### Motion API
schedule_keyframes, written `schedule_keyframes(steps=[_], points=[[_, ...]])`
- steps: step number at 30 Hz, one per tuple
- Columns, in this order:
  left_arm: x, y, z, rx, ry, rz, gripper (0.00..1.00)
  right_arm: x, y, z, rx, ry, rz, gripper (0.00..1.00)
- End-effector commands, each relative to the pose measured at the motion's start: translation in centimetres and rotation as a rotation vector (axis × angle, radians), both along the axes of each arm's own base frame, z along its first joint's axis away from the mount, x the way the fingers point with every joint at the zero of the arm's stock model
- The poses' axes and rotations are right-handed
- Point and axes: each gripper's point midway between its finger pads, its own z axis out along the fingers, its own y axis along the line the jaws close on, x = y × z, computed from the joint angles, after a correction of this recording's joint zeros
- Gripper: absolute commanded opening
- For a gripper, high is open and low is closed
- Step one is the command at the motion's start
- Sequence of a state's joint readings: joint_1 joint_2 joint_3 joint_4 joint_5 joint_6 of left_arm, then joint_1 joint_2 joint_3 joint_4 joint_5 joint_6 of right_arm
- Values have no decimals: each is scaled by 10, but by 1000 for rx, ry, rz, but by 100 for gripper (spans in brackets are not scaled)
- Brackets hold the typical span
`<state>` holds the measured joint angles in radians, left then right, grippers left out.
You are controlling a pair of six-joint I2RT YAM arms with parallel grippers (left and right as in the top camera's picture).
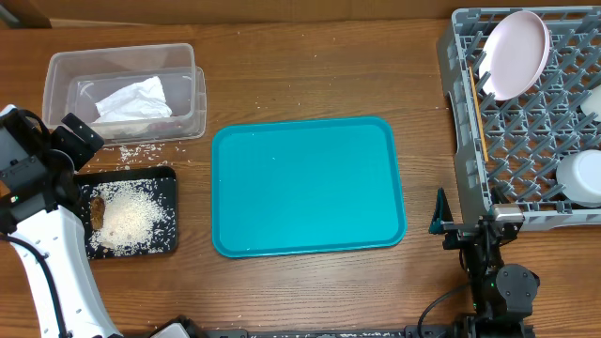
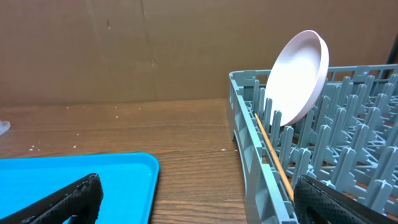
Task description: Sort waste into correct bins and load items into the dishwasher
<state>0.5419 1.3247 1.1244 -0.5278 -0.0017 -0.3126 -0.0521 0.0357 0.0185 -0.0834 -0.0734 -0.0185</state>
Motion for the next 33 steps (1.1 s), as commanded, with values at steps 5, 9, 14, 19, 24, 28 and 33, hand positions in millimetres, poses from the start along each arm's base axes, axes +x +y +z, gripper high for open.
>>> schedule_keyframes(steps=[5, 9, 14, 19, 24, 28, 33], points=[[9, -56, 37, 48, -97, -131, 100, 1, -3, -5, -5, 10, -14, 100], [8, -120, 41, 51, -132, -299, 100, 1, -3, -5, -5, 9, -14, 100], [-13, -177, 23, 126, -104, -478, 100, 1, -3, -5, -5, 9, -14, 100], [-35, -196, -5, 138, -118, -531, 100, 1, -3, -5, -5, 9, -14, 100], [-60, -204, -50, 120, -124, -565, 100, 1, -3, -5, -5, 9, -14, 100], [-71, -220, -88, 64, -167, -636, 100, 1, -3, -5, -5, 9, -14, 100], [-72, -231, -102, 51, -323, -679, 100, 1, -3, -5, -5, 9, -14, 100]])
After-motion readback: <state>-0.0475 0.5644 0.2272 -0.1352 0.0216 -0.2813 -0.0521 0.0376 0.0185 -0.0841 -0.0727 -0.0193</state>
